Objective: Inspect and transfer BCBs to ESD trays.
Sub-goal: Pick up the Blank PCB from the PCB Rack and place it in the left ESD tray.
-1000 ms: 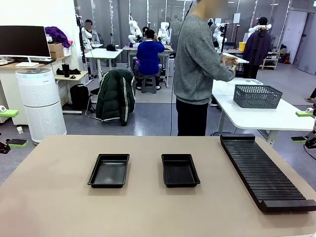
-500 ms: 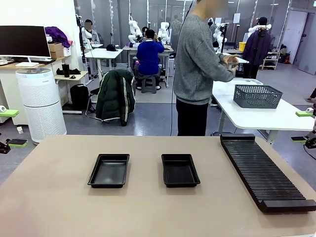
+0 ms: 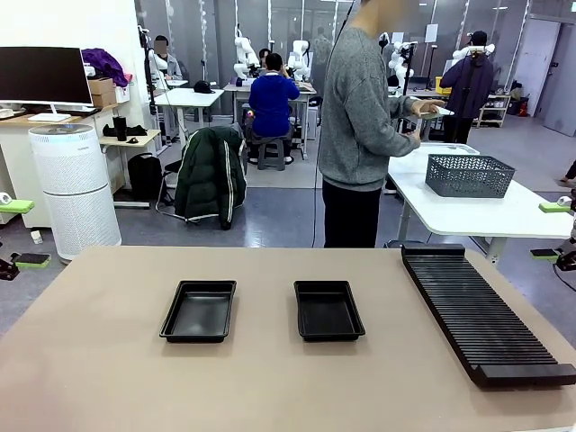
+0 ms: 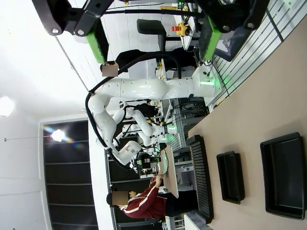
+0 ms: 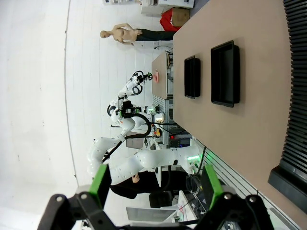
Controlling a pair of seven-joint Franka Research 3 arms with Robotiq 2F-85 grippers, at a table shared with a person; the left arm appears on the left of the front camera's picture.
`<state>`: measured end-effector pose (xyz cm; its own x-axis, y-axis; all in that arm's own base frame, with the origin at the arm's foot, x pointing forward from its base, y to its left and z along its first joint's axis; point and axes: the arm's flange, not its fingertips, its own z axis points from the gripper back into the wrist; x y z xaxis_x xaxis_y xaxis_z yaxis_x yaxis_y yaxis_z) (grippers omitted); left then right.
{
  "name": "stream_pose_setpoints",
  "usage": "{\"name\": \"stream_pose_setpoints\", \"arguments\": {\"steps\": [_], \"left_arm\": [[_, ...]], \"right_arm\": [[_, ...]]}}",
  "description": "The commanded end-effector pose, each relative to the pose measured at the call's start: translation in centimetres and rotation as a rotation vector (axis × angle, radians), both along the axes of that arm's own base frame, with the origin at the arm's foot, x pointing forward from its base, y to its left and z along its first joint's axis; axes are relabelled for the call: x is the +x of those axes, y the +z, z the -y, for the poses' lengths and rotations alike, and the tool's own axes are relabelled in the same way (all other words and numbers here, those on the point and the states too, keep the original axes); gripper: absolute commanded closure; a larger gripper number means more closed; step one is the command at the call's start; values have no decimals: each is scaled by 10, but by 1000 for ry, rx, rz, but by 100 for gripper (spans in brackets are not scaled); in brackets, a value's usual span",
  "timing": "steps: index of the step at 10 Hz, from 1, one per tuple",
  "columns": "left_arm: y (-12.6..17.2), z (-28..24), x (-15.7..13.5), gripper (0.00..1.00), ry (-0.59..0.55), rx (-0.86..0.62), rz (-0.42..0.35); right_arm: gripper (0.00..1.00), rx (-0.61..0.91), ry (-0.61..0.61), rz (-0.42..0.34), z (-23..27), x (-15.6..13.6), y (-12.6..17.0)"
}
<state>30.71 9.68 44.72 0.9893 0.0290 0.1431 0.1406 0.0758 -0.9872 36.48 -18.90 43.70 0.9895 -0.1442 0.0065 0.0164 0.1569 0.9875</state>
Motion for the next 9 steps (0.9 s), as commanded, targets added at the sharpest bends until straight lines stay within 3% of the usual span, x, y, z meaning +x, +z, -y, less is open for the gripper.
{"name": "stream_pose_setpoints", "arguments": {"steps": [1,9], "left_arm": [[1,-1,-1,0,0,3,1],[1,-1,-1,0,0,3,1]], "right_arm": [[0,0,2,9,-1,0,1],[0,0,2,9,-1,0,1]]}}
